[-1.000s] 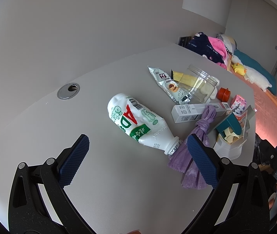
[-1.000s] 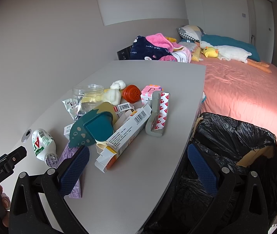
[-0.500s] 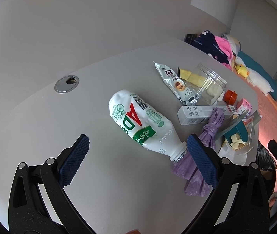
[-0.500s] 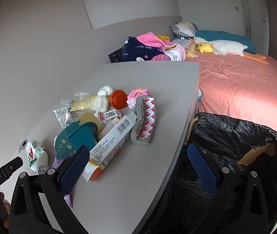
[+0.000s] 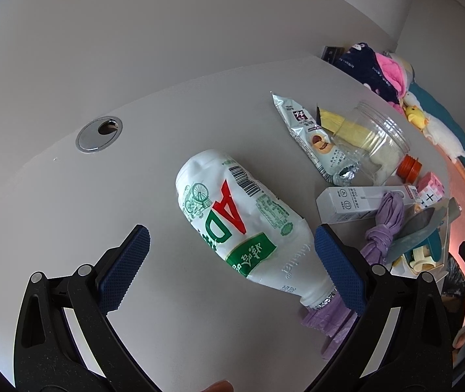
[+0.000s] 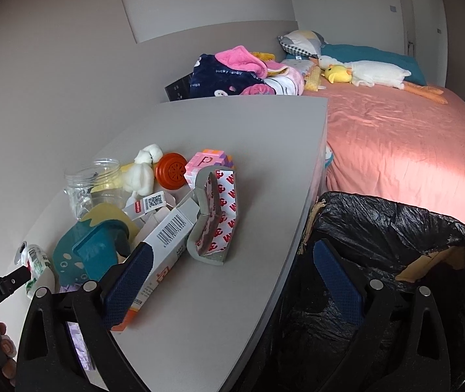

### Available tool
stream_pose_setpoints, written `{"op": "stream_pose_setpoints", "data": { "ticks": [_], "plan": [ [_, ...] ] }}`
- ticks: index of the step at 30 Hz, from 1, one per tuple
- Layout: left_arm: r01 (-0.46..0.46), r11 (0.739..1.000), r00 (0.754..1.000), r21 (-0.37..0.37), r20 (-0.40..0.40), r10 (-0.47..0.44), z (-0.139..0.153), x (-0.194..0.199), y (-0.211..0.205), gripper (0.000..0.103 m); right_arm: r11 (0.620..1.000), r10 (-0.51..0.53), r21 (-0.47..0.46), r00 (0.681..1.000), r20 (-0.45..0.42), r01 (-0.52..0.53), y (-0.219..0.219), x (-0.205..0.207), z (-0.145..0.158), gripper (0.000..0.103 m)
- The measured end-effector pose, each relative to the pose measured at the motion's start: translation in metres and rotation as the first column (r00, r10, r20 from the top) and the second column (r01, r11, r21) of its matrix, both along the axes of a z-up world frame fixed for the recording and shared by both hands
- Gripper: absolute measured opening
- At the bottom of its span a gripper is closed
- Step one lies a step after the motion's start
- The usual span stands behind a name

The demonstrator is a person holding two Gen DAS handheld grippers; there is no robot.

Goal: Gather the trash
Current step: 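Close the left gripper on the white AD milk bottle while the right gripper grasps a grey box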

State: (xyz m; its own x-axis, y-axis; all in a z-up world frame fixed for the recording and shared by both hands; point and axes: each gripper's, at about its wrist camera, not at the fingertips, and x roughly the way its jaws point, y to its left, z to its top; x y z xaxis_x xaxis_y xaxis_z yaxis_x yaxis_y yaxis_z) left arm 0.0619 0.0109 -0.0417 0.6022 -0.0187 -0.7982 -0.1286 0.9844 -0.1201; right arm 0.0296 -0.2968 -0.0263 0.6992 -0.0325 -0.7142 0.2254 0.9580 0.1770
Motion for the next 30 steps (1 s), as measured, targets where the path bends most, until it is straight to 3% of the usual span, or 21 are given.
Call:
{"op": "stream_pose_setpoints", "data": {
  "ticks": [10,19,23,24,27,30],
  "plan": [
    [-0.013,1.0,0.998,-0.016,-0.059,0.012,-0.015,0.022,0.002,0.097,1.0,0.019,-0.012,0.998,-0.058,-0.02,0.005,0.03,-0.022,0.085],
    [-0.006,1.0,0.995,-0.005,-0.095,0.006,-0.027,0.041,-0.007,0.096,0.999,0.019,-0.05,0.998,-0.06,-0.022,0.005,0.052,-0.029,0.069],
    [0.001,1.0,0.997,0.028,-0.078,0.002,-0.026,0.04,-0.009,0.08,0.997,0.029,-0.067,0.998,-0.051,-0.032,0.003,0.055,-0.03,0.038],
    [0.002,0.999,0.997,0.032,-0.071,0.0,-0.026,0.039,-0.009,0.078,0.998,0.027,-0.063,0.999,-0.047,-0.03,0.002,0.054,-0.03,0.035],
    [0.002,0.999,0.999,0.033,-0.052,0.0,-0.024,0.038,-0.007,0.057,0.998,0.029,-0.06,0.999,-0.042,-0.031,0.001,0.053,-0.03,0.035],
    [0.012,1.0,0.999,0.002,-0.048,-0.012,-0.023,0.038,-0.003,0.052,0.999,0.032,-0.04,0.999,-0.037,-0.034,-0.001,0.052,-0.029,0.035]
  ]
}}
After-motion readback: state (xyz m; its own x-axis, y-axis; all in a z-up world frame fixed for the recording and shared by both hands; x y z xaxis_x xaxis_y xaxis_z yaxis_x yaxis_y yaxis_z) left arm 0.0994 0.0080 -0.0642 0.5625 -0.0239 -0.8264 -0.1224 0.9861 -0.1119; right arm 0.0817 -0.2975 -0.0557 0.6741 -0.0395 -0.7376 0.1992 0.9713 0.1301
